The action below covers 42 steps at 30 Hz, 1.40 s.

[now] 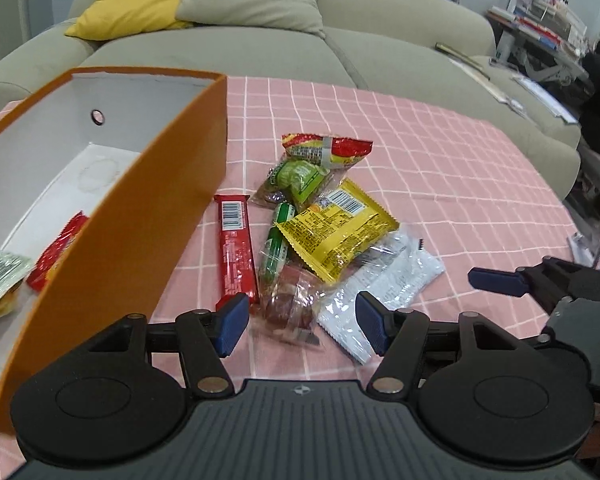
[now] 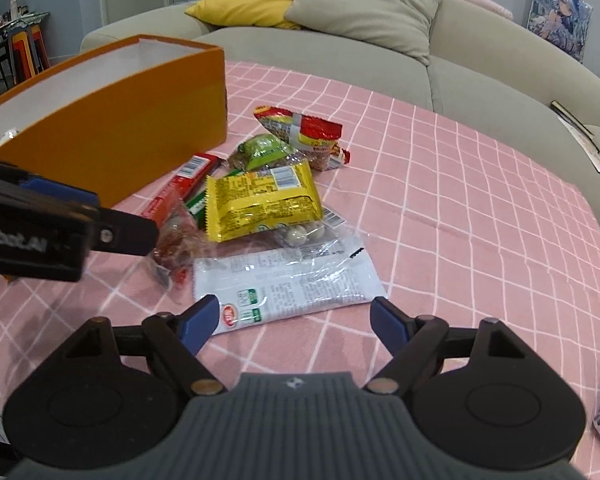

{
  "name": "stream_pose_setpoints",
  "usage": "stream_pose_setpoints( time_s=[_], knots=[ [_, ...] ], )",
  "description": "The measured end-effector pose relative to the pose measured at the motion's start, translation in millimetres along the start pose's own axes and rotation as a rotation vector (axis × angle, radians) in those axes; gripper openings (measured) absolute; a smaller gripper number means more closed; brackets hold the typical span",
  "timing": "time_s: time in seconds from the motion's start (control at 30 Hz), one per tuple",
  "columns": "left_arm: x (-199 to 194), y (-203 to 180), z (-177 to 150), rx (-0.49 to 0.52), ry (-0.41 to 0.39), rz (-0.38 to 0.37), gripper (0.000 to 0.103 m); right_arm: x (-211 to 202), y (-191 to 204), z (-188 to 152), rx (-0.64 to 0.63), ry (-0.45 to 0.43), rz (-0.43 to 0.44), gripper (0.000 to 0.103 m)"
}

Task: Organize snacks
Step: 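Withdraw both tools from the box back toward the snack pile, then grasp the clear brown-candy packet with left gripper while right grasps yellow packet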

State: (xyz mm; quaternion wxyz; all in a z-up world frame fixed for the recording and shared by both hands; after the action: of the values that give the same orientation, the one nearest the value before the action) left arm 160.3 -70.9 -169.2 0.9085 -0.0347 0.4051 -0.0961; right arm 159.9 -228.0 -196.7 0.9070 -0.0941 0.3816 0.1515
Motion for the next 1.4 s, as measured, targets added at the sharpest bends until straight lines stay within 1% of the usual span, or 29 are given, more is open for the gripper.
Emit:
stream_pose_setpoints(
  time_s=[0.1,0.17,0.23,0.37,0.4,0.47,0.53,0.63,0.73,0.77,0.87,0.93,0.97,1.0,1.17,1.27,1.33,1.4],
  knots=[
    [15.0,0.8,1.4,0.009,0.033,0.0,0.072,10.3,-3.7,3.4,-0.016,0.002,0.014,0.08],
    [22.6,0.7,2.1,0.02,0.051,-0.006,0.069,18.2,-5.4,6.1,-0.039,-0.001,0.024,0.08],
    [28.6,1.2,2.0,0.029,0.075,-0.004,0.062,26.8,-7.2,9.3,-0.077,-0.007,0.034,0.08],
    [35.8,2.6,-0.1,0.029,0.103,-0.006,0.056,43.0,-10.4,17.9,-0.163,-0.02,0.058,0.08],
    [36.4,2.7,-0.5,0.032,0.104,-0.008,0.051,45.9,-11.0,19.7,-0.181,-0.023,0.066,0.08],
    [37.6,1.6,-1.7,0.056,0.111,0.0,0.045,53.4,-13.0,24.2,-0.216,-0.027,0.092,0.08],
    [38.4,1.2,-1.7,0.07,0.11,-0.005,0.041,58.8,-14.3,27.9,-0.236,-0.031,0.123,0.081],
    [37.5,4.7,0.1,0.055,0.108,-0.014,0.035,66.2,-15.2,34.1,-0.283,-0.033,0.157,0.082],
    [31.1,9.2,1.8,0.029,0.094,-0.02,0.035,66.4,-13.2,41.4,-0.318,-0.053,0.201,0.083],
    [27.6,10.7,2.4,0.024,0.089,-0.017,0.035,65.4,-11.2,42.9,-0.329,-0.06,0.221,0.085],
    [16.6,14.1,5.7,0.006,0.073,-0.007,0.034,65.5,-2.1,47.1,-0.371,-0.067,0.253,0.086],
    [9.2,15.5,10.0,-0.005,0.058,0.009,0.034,67.1,5.2,49.8,-0.386,-0.066,0.268,0.089],
    [5.8,16.1,11.5,-0.01,0.05,0.011,0.034,67.4,8.6,50.9,-0.385,-0.069,0.272,0.092],
    [2.3,16.4,12.9,-0.013,0.045,0.012,0.034,67.7,11.9,51.8,-0.381,-0.073,0.277,0.093],
    [-6.4,18.0,17.4,-0.01,0.035,0.019,0.034,73.7,29.7,50.7,-0.401,-0.073,0.264,0.094],
    [-10.2,22.0,17.1,-0.016,0.036,0.034,0.034,74.4,34.8,47.6,-0.408,-0.065,0.273,0.094],
    [-12.8,24.5,16.8,-0.04,0.039,0.015,0.034,70.7,36.8,45.0,-0.446,-0.072,0.267,0.094],
    [-14.4,24.8,16.3,-0.04,0.04,0.013,0.034,67.0,38.1,43.2,-0.495,-0.074,0.287,0.094]
  ],
)
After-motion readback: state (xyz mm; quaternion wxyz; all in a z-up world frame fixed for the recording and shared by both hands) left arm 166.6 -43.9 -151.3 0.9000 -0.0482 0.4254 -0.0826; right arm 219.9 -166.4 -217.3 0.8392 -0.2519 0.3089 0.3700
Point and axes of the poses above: each gripper's, at about its wrist camera, not at the fingertips, and x roughly the way its jaws point, y to its left, z to its top, the point moved 5 cm from there along x, roughly the way its jaws point, and after that the axes turned 5 degrees about -y, right-handed, at the moved point
